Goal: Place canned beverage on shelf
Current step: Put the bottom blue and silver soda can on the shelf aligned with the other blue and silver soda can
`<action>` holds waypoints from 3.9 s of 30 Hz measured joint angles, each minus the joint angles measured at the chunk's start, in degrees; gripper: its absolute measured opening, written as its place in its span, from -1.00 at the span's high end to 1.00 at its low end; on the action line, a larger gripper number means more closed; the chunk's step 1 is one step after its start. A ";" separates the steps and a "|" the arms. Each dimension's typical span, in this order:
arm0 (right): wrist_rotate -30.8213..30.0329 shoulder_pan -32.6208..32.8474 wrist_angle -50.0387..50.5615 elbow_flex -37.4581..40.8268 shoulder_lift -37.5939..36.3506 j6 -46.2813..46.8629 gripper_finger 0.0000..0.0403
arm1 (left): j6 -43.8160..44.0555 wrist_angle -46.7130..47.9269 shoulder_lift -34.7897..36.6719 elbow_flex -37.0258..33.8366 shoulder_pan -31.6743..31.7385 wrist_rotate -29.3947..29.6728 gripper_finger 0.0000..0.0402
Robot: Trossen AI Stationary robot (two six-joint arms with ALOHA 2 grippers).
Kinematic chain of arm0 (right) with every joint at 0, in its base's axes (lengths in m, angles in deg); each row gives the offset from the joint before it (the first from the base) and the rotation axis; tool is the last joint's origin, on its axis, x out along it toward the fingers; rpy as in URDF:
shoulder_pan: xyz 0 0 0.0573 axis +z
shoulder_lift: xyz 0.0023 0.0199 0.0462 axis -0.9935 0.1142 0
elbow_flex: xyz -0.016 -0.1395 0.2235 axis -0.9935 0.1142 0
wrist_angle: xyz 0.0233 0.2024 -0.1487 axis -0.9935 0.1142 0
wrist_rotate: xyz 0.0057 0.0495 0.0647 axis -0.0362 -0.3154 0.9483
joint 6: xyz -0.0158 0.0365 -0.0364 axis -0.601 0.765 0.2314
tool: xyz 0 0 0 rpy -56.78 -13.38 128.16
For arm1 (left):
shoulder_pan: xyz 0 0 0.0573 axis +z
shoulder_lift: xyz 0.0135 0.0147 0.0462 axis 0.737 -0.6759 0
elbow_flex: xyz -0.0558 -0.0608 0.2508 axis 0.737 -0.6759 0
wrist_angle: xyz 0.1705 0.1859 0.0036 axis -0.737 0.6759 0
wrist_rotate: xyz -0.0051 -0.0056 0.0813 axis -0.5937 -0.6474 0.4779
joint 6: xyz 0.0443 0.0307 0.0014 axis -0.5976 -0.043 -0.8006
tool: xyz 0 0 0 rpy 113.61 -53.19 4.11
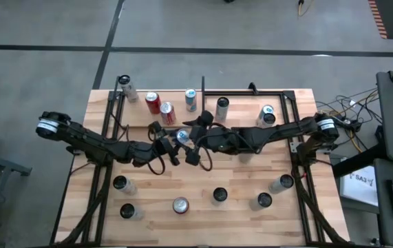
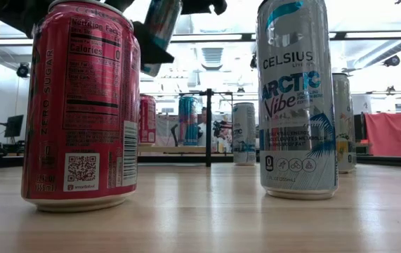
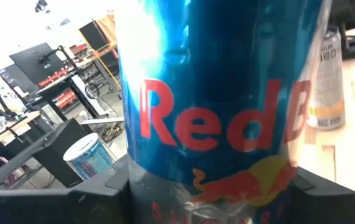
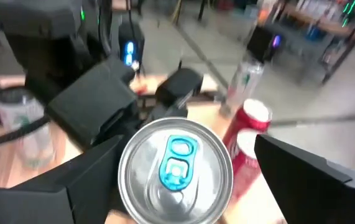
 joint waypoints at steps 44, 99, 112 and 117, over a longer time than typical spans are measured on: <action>9.81 -11.86 30.31 -16.83 1.49 5.16 -0.15 | -13.24 0.87 10.27 -2.02 0.09 4.47 -0.81; 18.06 -23.01 42.64 -34.00 24.39 4.73 -0.30 | -14.97 5.18 43.12 -9.01 3.76 1.19 -0.80; 17.93 -23.27 43.15 -33.98 24.39 4.07 -0.38 | -14.97 5.64 43.12 -9.01 3.76 1.24 -0.80; 18.02 -23.27 43.65 -34.37 24.39 4.42 -0.46 | -14.99 5.92 43.10 -9.01 3.76 1.24 -0.80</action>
